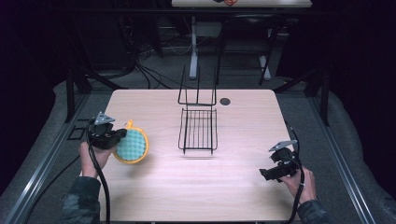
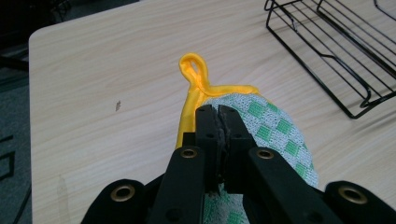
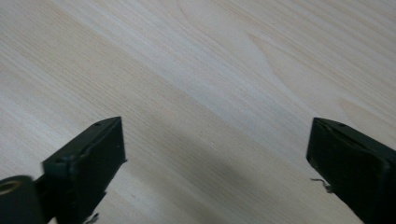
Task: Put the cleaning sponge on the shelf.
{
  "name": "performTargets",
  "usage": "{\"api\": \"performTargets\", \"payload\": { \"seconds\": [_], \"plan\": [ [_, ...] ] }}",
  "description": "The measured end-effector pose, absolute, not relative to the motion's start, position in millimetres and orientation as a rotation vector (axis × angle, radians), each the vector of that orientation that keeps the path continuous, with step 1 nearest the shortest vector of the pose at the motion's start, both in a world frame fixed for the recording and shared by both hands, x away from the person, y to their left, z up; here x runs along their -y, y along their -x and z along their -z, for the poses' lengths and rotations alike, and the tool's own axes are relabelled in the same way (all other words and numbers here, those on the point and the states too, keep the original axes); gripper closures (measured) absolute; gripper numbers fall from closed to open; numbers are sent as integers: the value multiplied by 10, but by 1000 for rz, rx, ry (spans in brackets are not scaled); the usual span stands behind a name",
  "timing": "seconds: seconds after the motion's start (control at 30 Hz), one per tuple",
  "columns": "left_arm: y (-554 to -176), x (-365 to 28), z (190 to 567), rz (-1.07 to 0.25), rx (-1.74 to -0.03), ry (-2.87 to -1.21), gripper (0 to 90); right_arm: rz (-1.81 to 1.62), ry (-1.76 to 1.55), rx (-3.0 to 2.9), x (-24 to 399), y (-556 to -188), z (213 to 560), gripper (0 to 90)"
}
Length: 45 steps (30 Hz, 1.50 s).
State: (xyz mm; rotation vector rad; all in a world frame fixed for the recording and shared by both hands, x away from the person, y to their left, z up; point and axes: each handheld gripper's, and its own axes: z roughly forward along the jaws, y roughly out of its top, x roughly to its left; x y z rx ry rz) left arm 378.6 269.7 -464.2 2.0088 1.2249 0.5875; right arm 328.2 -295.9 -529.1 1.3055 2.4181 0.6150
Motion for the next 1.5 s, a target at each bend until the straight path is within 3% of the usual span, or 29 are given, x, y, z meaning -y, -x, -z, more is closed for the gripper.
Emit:
{"api": "performTargets", "payload": {
  "seconds": [1.5],
  "plan": [
    [-3730, -2211, 4280, -514, -1053, -1993, 881, -589, -1301, -2419, 2958, -3293, 5306, 3]
  ]
}}
